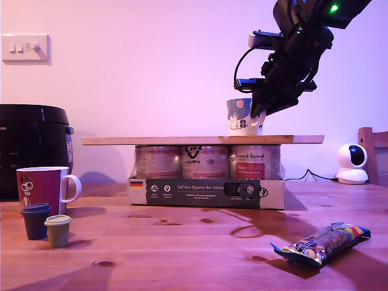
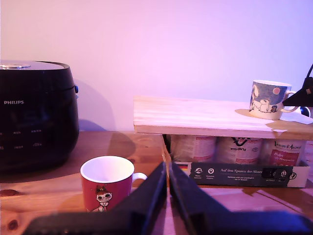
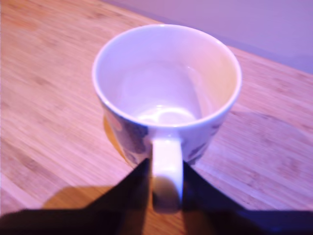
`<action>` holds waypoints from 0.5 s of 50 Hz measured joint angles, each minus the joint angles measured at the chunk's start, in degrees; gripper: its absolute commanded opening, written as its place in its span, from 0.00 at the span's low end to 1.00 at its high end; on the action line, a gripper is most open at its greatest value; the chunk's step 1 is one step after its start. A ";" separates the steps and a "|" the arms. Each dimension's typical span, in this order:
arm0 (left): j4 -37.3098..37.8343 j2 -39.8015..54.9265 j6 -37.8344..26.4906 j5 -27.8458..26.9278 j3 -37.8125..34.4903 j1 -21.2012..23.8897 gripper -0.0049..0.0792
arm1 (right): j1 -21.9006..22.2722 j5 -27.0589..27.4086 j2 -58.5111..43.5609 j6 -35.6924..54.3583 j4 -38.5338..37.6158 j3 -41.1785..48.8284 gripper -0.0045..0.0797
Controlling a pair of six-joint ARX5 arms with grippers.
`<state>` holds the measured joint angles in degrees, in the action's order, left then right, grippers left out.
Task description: Pick up the blue coffee cup and place it on the shelf behind you
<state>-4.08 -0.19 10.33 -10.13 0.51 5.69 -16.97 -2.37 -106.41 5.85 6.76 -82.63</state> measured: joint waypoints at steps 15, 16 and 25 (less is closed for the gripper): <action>0.02 0.00 0.00 0.00 0.00 0.00 0.03 | -0.02 -0.02 0.00 0.00 0.39 0.00 0.48; 0.02 0.00 0.00 0.00 0.00 0.00 0.03 | -0.04 -0.02 0.00 0.00 0.39 0.00 0.48; 0.04 0.00 0.00 0.00 0.00 0.00 0.03 | -0.48 -0.02 0.17 0.02 1.16 0.00 0.48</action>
<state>-4.03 -0.19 10.33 -10.13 0.51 5.69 -17.45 -2.39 -106.24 5.87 7.92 -82.63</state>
